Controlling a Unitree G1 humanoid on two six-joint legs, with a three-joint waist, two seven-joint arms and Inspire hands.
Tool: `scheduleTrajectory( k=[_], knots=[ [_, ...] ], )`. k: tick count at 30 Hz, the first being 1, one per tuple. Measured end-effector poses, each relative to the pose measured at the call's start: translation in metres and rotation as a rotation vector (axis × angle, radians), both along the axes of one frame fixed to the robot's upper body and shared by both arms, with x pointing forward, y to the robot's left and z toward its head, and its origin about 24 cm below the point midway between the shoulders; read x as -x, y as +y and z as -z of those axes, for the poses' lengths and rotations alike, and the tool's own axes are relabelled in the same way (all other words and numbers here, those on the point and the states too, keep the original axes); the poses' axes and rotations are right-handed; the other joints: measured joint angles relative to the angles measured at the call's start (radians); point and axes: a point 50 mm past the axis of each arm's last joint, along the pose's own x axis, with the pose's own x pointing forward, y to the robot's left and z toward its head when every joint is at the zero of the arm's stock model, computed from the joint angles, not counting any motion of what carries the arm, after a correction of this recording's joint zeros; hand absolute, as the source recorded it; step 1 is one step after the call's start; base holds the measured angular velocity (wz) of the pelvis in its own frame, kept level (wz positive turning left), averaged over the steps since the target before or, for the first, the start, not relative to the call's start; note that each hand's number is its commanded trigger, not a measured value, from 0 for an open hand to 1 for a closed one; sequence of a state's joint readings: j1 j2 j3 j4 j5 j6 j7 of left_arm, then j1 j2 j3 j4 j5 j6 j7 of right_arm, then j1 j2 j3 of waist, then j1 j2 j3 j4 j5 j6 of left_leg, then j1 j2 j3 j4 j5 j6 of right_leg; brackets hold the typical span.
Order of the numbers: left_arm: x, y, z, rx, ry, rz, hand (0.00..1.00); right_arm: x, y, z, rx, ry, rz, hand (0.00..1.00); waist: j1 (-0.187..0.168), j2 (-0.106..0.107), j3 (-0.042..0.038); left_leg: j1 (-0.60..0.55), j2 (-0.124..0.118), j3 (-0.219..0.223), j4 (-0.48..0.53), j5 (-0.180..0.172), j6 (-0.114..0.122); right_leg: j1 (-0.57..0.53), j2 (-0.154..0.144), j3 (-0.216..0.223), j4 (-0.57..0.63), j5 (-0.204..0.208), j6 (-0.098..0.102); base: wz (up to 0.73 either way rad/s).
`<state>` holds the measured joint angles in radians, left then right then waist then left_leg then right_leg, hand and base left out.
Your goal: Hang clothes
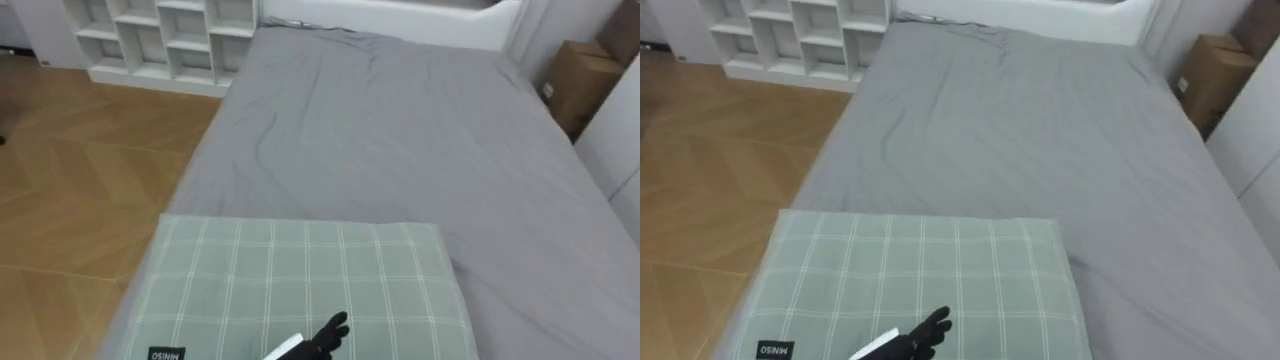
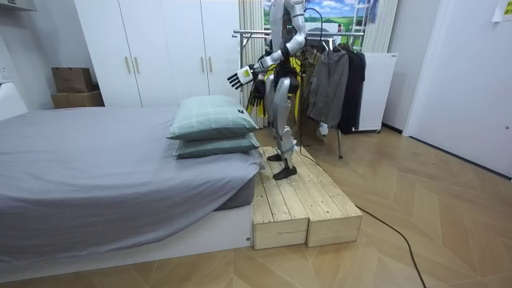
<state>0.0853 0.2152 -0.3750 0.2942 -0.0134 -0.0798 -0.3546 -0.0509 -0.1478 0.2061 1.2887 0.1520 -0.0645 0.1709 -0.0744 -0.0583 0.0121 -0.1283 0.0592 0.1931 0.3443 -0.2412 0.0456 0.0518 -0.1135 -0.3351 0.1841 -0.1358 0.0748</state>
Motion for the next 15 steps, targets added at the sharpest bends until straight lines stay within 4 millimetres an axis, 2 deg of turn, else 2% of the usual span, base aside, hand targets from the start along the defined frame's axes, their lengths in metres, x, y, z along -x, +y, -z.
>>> scheduleTrajectory(
  k=[3,7,11,15],
  knots=[
    [-0.004,0.002,-0.002,-0.007,-0.014,-0.009,0.0,-0.005,0.002,-0.001,0.028,-0.005,-0.086,0.0,0.007,-0.001,0.002,0.011,-0.001,-0.001,-0.008,0.003,-0.005,0.0,0.0,0.013,-0.001,-0.014,0.004,0.04],
    [-0.003,0.006,0.002,-0.015,0.005,-0.026,0.0,-0.003,0.0,-0.001,0.044,0.004,-0.107,0.0,0.017,0.004,0.0056,0.003,0.003,0.002,-0.008,0.005,-0.013,0.002,0.007,0.035,-0.005,-0.021,0.004,-0.03],
    [0.012,0.018,0.027,-0.055,0.127,-0.07,0.0,0.004,-0.004,0.0,0.052,0.011,-0.058,0.0,0.016,0.016,0.0093,-0.007,0.001,-0.01,-0.001,0.006,-0.027,0.016,0.022,0.035,-0.036,-0.024,0.0,0.06],
    [0.04,0.044,0.054,-0.109,0.272,-0.178,0.0,0.016,-0.012,0.001,0.052,0.025,0.041,0.0,0.024,0.034,0.0006,0.002,0.004,-0.007,-0.012,0.014,-0.04,0.018,0.027,0.034,-0.034,-0.033,-0.009,0.0]
  ],
)
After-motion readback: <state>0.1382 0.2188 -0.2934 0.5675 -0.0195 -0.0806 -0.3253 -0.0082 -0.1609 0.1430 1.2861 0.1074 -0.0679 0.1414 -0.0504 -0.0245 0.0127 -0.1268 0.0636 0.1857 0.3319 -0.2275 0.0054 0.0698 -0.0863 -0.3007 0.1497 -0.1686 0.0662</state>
